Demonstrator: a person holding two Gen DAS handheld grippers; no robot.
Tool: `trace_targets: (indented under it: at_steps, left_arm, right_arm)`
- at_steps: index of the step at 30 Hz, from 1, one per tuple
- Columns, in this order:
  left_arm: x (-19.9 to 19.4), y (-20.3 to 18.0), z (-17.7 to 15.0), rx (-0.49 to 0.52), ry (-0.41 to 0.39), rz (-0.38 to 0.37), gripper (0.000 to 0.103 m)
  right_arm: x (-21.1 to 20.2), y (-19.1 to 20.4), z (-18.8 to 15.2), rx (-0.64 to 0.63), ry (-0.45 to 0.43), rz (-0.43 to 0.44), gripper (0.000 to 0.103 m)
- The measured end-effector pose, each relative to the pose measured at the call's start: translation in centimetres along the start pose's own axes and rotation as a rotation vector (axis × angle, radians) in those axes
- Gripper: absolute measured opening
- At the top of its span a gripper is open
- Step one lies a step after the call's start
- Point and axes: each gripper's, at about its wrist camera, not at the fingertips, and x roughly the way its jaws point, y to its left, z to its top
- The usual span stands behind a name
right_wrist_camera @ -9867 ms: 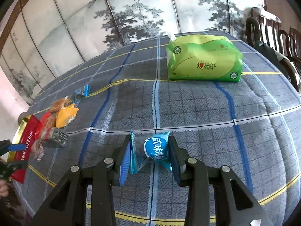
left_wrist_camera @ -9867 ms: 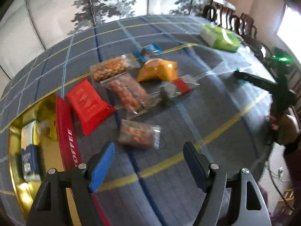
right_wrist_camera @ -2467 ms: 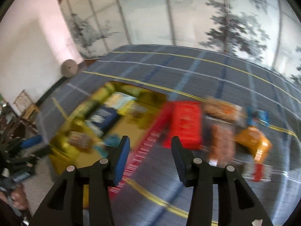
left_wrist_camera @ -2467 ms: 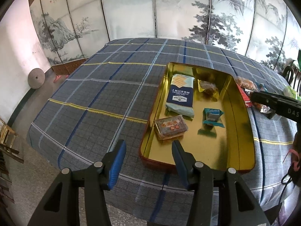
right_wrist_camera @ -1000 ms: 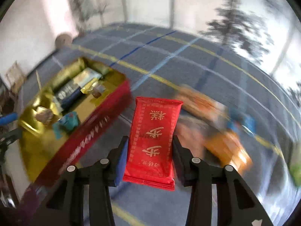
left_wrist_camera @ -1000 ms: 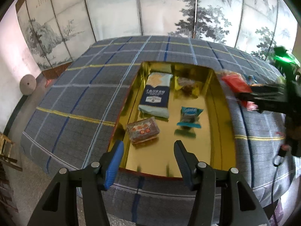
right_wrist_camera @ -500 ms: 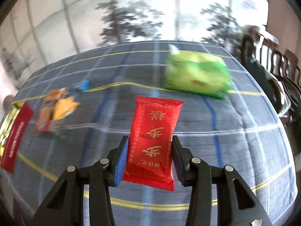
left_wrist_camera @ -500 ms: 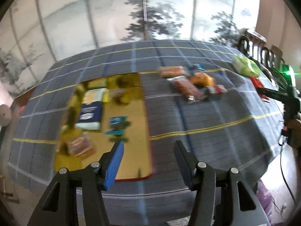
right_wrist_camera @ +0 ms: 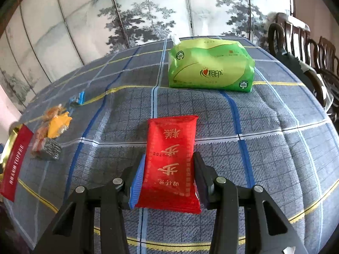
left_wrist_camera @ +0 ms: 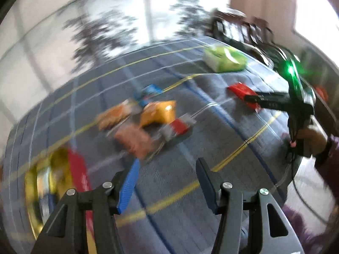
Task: Organize snacks
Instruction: 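Grasp the grey-and-red wrapped bar with the left gripper while the right gripper holds the red pack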
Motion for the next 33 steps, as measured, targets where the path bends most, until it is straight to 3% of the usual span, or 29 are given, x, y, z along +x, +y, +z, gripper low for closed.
trace_targets:
  at_steps: [7,14,15,18,20,22,28,33]
  left_arm:
    - [5.4,-0.1,3.6,0.165,0.057,-0.076,0.056]
    - [9.9,-0.5,4.3,0.245,0.129,-0.068,0.056]
    - [10.4,-0.5,4.4,0.239,0.140,-0.083,0.054]
    - [11.5,-0.8,4.1,0.217,0.189,-0.127,0.028]
    - [11.7,-1.5,3.7,0.208,0.193,-0.073,0.027]
    - [11.2,-2.2,3.3,0.160,0.187,-0.019,0.027]
    - [7.0,-3.0,0.9,-0.155,0.116,-0.058,0.027]
    - [2.1,-4.2,-1.7,-0.238,0.050,-0.062,0.027]
  right_arm:
    - [-0.1,-0.6,0.0,0.032,-0.007,0.043,0.042]
    - [-0.1,-0.9,0.0,0.047,-0.009,0.067,0.044]
    - [-0.1,-0.9,0.0,0.049,-0.009,0.069,0.044]
    - [-0.1,-1.0,0.1,0.057,-0.011,0.078,0.044]
    - [-0.1,-1.2,0.1,0.056,-0.011,0.077,0.044]
    - [-0.1,-1.2,0.1,0.055,-0.011,0.077,0.044]
    - [0.1,-0.8,0.1,0.030,-0.004,0.043,0.044]
    - [0.2,-0.4,0.2,0.014,0.000,0.021,0.044]
